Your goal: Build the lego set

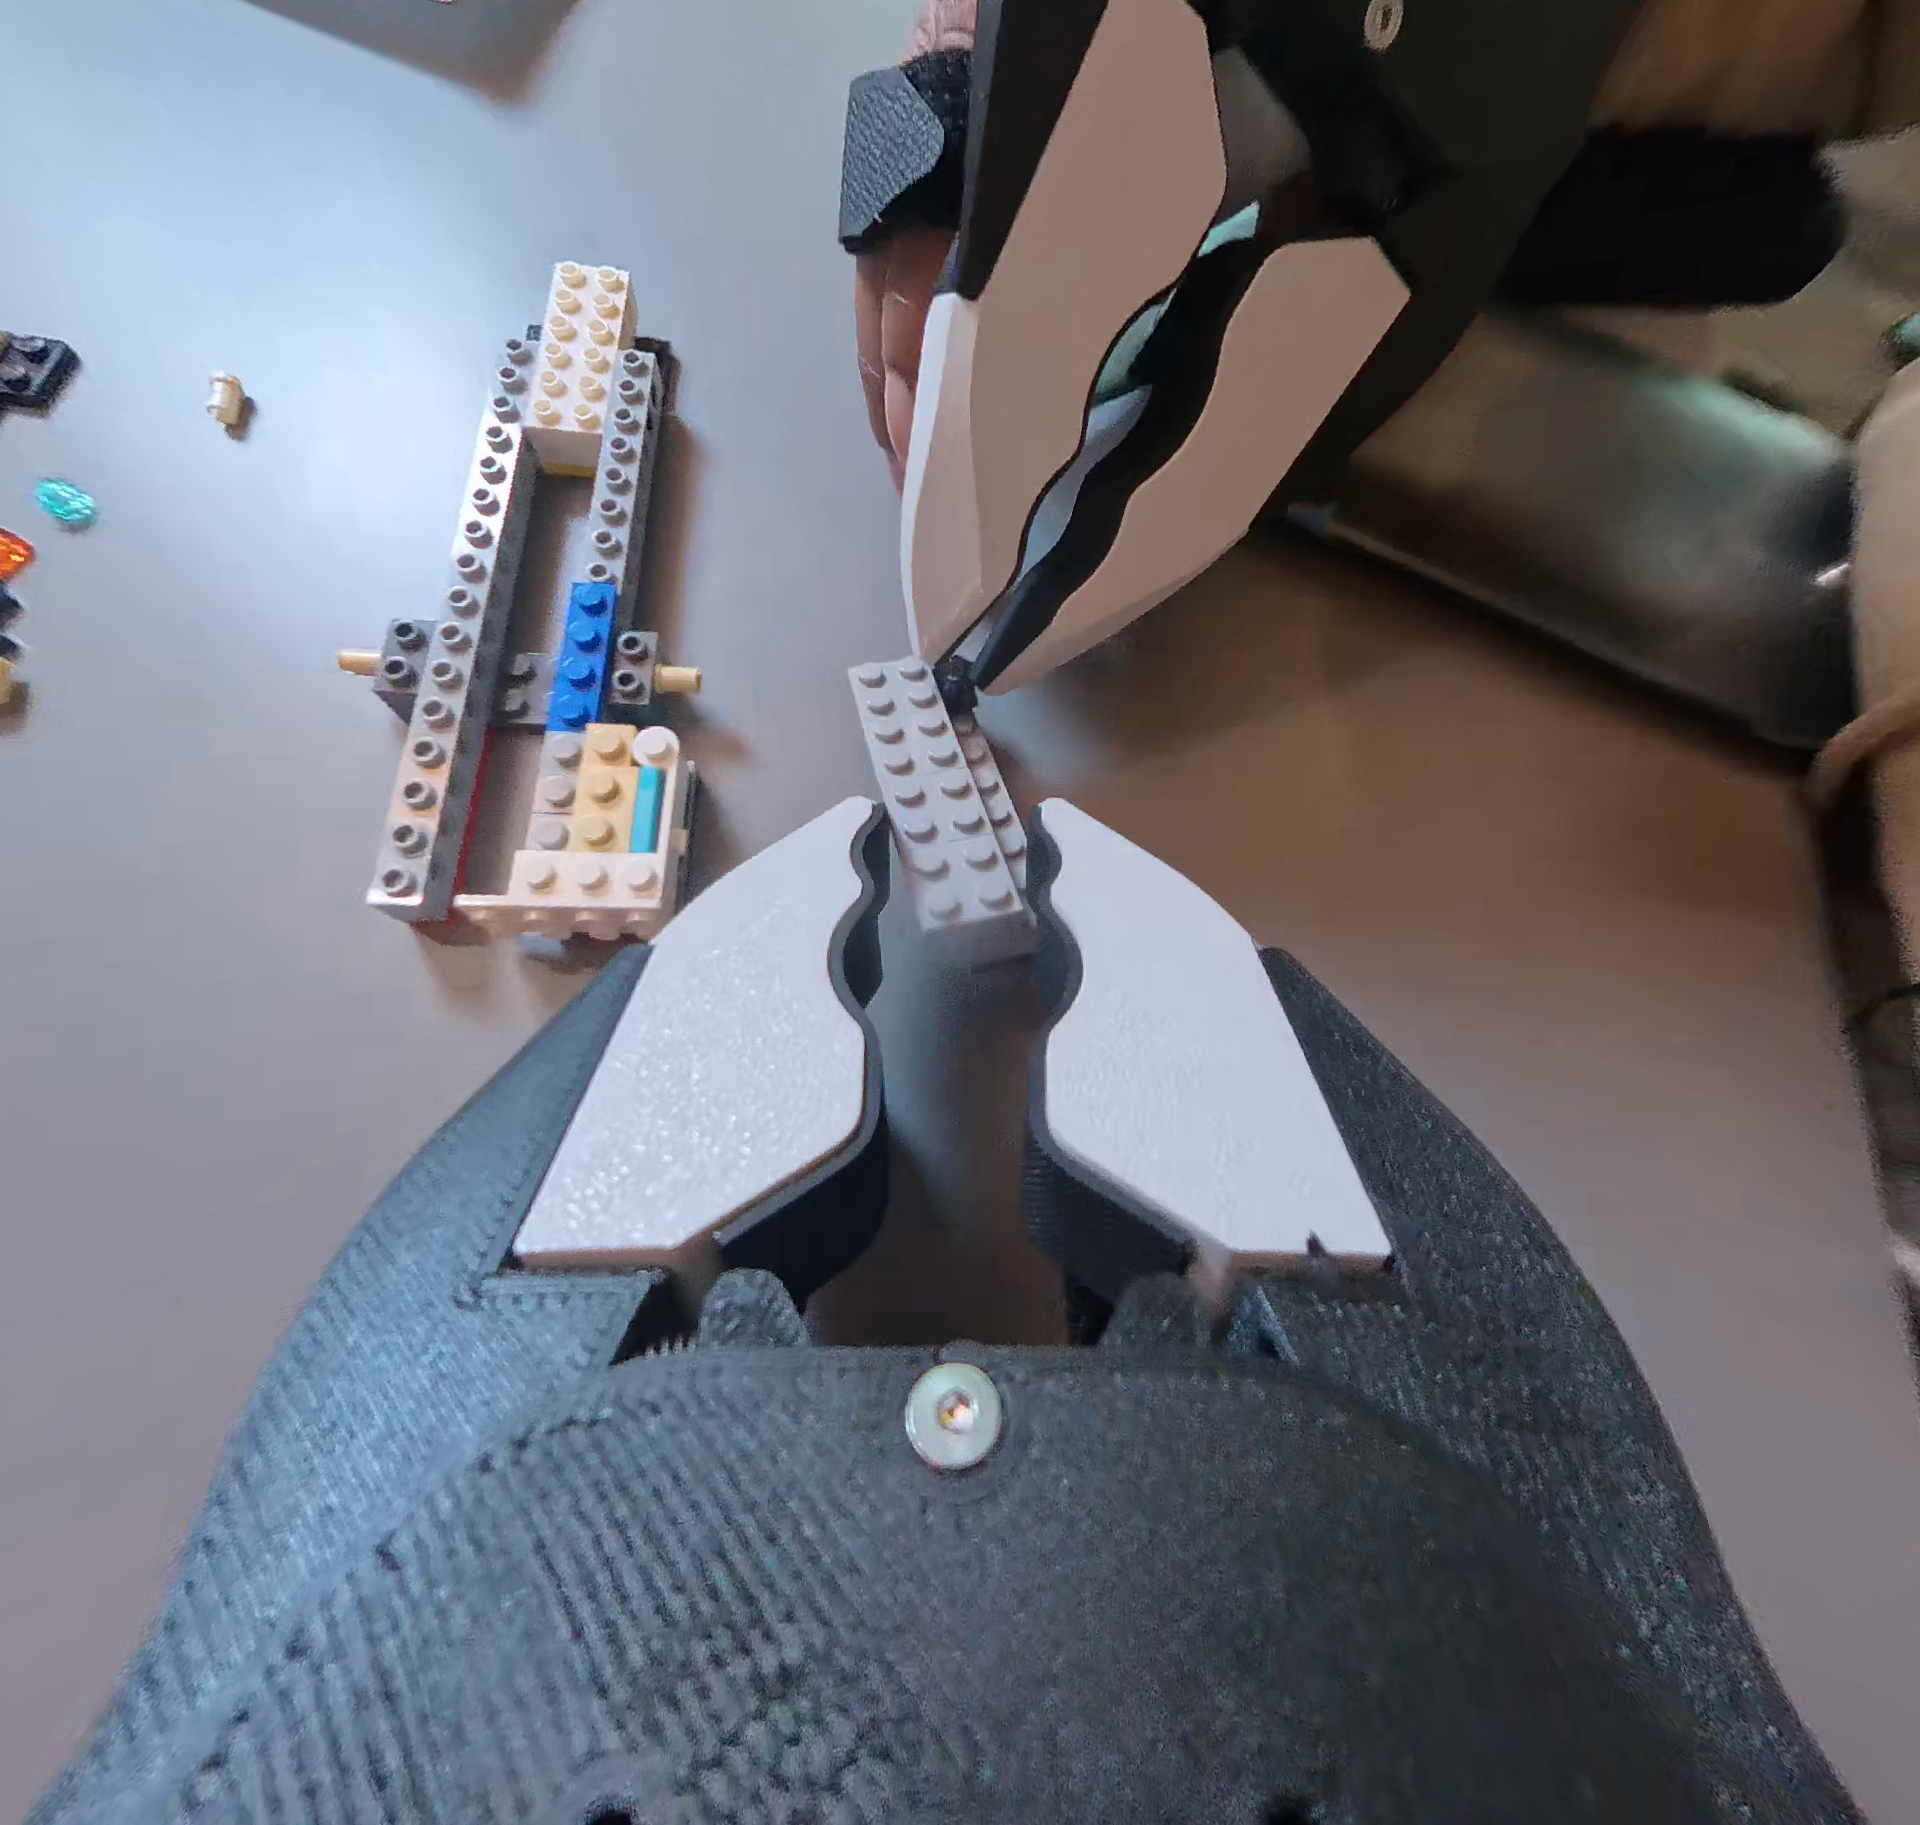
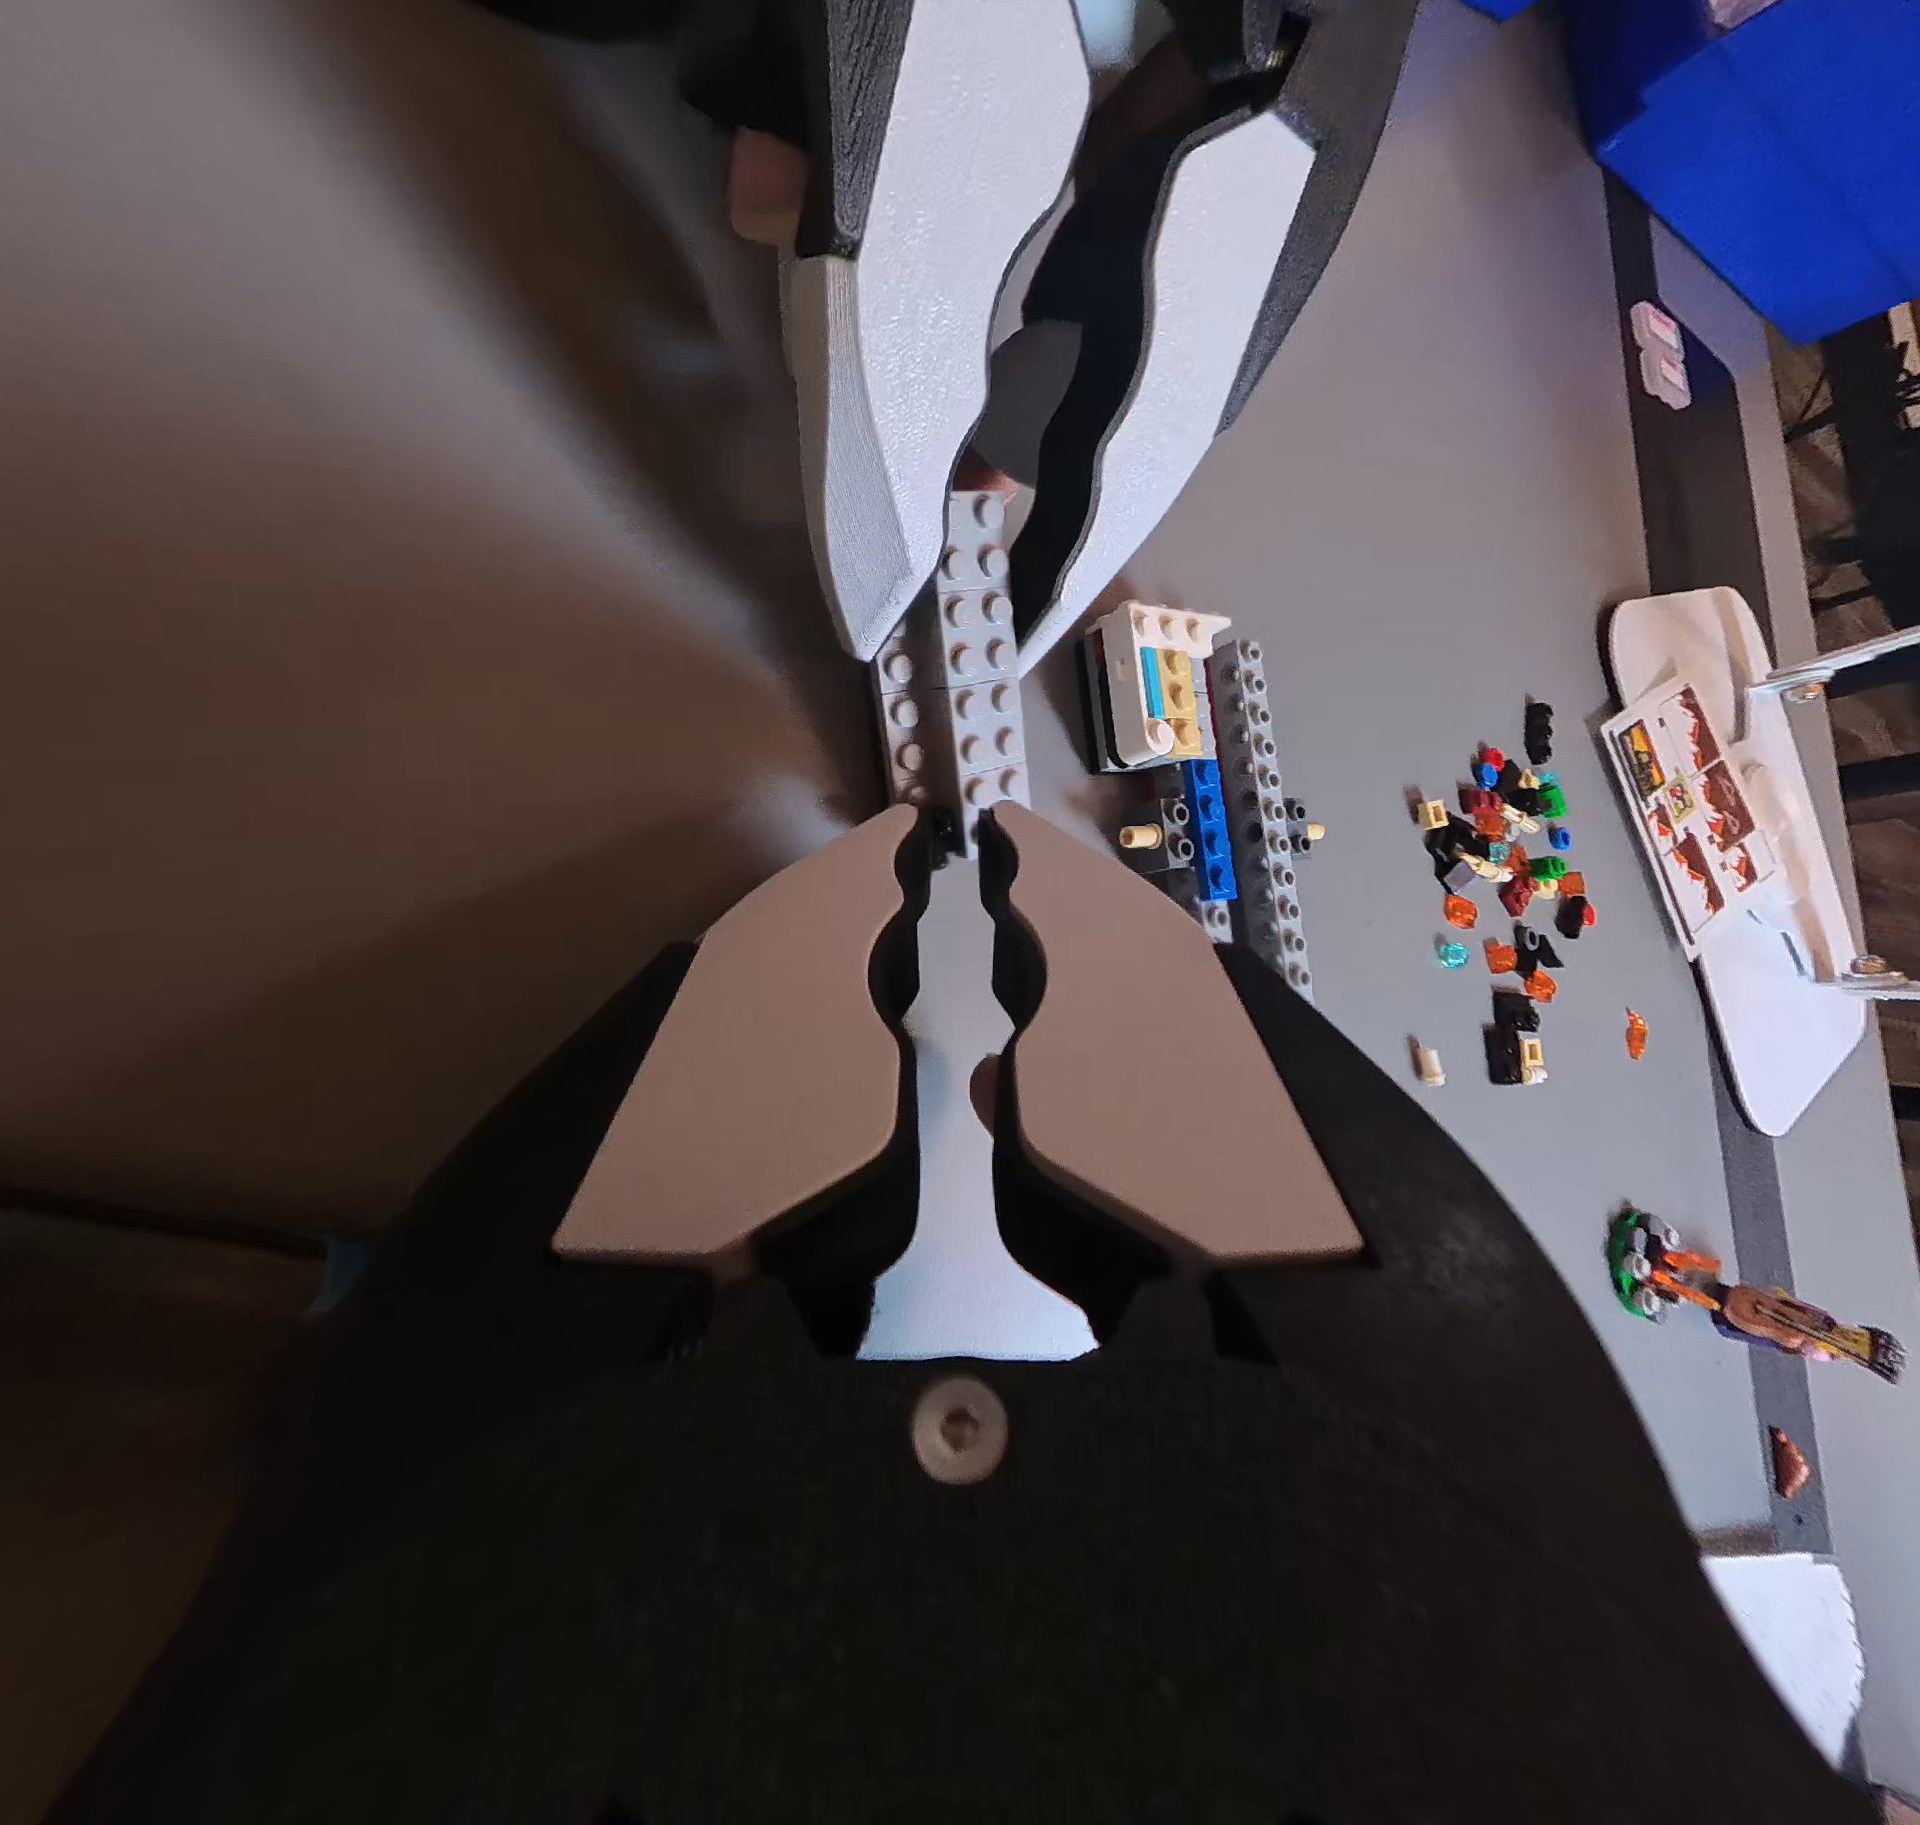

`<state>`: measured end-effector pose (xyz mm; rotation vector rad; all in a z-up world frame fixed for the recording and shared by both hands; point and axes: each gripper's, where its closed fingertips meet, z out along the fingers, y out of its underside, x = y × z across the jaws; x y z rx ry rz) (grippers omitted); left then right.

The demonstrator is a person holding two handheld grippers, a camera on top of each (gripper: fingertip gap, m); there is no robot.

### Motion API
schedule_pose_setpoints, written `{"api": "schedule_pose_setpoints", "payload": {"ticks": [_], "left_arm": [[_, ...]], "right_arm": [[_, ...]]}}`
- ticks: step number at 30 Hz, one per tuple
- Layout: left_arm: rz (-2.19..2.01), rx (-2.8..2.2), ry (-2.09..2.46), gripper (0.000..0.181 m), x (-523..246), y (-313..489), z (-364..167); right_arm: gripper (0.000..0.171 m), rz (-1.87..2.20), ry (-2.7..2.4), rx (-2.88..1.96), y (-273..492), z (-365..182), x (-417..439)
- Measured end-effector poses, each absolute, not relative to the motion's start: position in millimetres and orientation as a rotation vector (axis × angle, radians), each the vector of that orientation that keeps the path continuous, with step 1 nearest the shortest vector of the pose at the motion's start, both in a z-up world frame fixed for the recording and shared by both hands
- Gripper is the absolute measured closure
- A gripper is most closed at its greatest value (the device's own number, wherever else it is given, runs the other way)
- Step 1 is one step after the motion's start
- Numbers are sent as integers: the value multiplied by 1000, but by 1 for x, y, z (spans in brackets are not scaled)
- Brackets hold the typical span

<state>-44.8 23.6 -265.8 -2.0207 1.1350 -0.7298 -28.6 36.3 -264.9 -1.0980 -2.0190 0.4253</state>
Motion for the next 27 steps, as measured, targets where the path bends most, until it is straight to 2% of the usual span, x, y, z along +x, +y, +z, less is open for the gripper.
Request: {"api": "schedule_pose_setpoints", "payload": {"ticks": [1, 2, 17, 27], "left_arm": [[-784, -2021, 1111, 158, -44, 22, -262], [-825, -2016, 1098, 164, -43, 21, -259], [-672, -2028, 1182, 164, -48, 22, -273], [-666, -2019, 1193, 165, -48, 22, -273]], "right_arm": [[163, 439, -2010, -1101, 36, -262, -29], [163, 456, -2009, -1105, 36, -259, -28], [163, 730, -2011, -1169, 17, -237, -21], [162, 754, -2026, -1177, 16, -242, -21]]}}
